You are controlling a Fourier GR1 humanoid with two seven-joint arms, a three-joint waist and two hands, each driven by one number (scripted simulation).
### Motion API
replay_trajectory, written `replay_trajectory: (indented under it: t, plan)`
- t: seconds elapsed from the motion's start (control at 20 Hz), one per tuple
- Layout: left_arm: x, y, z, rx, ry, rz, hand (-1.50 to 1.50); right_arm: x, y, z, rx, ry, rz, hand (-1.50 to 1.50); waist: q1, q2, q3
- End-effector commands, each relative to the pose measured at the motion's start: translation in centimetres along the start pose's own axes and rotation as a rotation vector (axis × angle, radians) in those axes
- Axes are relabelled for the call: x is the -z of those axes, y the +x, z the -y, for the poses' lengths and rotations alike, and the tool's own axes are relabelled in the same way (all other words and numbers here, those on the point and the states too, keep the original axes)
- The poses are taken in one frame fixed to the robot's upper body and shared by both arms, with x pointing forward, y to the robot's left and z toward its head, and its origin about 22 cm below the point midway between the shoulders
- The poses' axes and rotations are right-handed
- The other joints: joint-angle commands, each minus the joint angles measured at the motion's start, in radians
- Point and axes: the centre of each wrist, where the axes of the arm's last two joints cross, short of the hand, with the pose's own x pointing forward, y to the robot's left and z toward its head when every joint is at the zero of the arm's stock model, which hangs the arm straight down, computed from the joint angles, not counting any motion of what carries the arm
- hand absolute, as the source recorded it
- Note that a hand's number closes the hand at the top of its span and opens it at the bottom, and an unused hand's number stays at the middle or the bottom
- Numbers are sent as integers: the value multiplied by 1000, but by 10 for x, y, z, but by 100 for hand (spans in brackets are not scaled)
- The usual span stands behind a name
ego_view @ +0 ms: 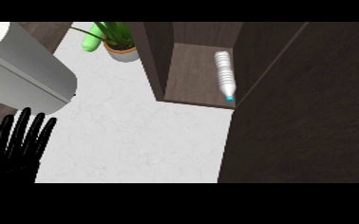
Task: Pick up the bottled water, place it into the cabinet and close the cabinet
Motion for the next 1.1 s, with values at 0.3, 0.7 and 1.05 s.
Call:
replay_trajectory:
  t: [0.3,0.7,1.05]
  plan:
    - [0,17,-14,-11,-67,-5,-150,26,15,-16,38,227,67,150,62,24,-5]
    - [8,28,-20,17,-110,-8,-150,30,14,0,-110,309,4,150,121,31,-10]
    - [9,31,-24,11,-124,-15,-150,37,21,14,-223,376,22,150,139,29,-14]
